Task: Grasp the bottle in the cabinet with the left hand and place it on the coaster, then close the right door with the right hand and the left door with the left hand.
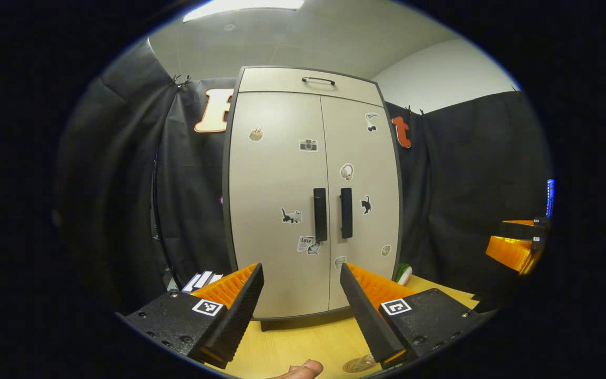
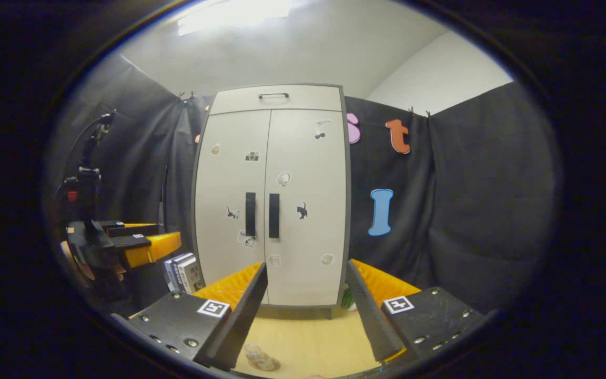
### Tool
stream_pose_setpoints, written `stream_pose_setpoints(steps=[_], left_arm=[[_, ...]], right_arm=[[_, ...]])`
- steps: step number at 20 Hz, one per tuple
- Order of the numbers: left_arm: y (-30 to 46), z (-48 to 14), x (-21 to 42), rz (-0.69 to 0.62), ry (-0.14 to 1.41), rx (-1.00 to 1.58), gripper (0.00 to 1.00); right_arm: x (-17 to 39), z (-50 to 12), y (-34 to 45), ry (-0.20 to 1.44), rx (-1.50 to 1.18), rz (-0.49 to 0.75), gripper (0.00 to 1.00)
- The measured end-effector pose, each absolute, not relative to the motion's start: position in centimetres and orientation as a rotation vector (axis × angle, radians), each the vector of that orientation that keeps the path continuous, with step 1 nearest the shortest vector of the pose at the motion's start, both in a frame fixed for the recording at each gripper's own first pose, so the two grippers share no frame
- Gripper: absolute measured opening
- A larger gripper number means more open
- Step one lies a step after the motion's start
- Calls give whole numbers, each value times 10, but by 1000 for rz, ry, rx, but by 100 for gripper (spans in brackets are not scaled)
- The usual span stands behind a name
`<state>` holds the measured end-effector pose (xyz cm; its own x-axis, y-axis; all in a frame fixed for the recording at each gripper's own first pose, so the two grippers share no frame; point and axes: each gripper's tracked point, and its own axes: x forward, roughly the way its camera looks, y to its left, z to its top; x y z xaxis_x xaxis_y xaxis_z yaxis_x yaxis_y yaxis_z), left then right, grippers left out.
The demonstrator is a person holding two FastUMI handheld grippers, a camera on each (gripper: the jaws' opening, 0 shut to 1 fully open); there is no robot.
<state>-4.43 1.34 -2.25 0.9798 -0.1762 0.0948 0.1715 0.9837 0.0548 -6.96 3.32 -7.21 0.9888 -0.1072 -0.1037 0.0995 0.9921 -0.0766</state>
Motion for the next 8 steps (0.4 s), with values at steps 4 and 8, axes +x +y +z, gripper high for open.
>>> stream_pose_setpoints(steps=[4, 8], left_arm=[[26, -22, -41, -183, -109, 39, 94], [37, -24, -34, -181, -115, 37, 93]], right_arm=[[-62, -93, 43, 147, -103, -133, 91], [-57, -97, 59, 137, -95, -111, 91]])
